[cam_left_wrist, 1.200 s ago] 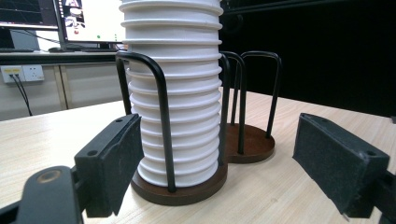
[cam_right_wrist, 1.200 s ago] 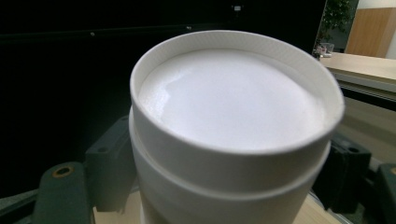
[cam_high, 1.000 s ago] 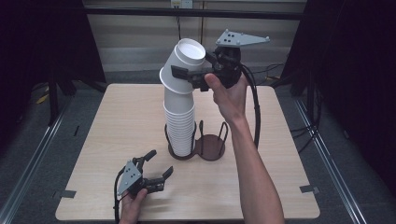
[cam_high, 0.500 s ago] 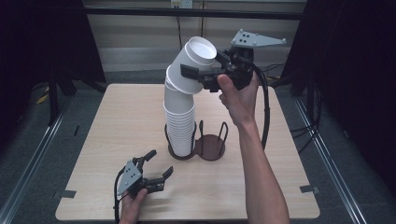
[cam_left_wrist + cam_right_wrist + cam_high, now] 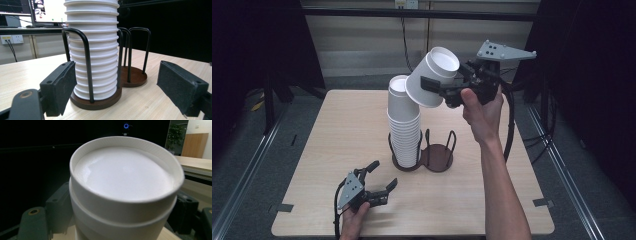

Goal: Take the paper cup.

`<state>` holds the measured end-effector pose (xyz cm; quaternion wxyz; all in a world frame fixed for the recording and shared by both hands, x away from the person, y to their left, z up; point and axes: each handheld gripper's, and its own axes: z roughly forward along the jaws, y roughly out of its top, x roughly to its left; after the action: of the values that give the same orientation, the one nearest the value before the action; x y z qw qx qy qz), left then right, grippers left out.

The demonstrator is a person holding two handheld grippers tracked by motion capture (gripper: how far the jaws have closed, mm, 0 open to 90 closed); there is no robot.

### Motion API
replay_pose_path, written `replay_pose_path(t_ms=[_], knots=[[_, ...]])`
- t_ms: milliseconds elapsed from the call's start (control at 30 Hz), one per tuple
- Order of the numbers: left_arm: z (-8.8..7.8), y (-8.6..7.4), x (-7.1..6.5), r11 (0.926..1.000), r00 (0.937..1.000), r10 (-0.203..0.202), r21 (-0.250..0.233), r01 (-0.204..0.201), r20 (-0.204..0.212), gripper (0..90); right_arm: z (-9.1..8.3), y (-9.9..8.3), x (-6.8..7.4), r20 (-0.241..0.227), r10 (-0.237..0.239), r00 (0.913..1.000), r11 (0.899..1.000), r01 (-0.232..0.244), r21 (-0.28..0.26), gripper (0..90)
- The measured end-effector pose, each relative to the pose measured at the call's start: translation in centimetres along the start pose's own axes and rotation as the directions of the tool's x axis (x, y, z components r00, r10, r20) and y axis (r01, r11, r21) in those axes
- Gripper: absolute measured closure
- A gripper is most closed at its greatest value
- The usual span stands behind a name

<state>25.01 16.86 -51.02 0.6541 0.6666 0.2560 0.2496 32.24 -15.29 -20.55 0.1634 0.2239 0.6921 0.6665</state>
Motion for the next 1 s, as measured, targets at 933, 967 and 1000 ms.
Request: replay_pose_path(t_ms=[933,967,1000], knots=[[0.6,0.4,0.0,0.9985,0.9987,0.006,0.054,-0.009,0.051,17.0,-2.6,-7.6,-0.4,0.037,0.053,0.9979,0.995,-0.056,0.086,20.5],[0.6,0.5,0.1,0.9979,0.9987,0.003,0.064,-0.007,0.052,17.3,-2.5,-7.8,-0.3,0.033,0.059,0.9977,0.995,-0.061,0.084,20.5],[0.7,0.6,0.1,0.9979,0.9984,0.007,0.063,-0.011,0.057,17.3,-2.5,-7.8,-0.3,0.033,0.059,0.9977,0.995,-0.061,0.084,20.5]])
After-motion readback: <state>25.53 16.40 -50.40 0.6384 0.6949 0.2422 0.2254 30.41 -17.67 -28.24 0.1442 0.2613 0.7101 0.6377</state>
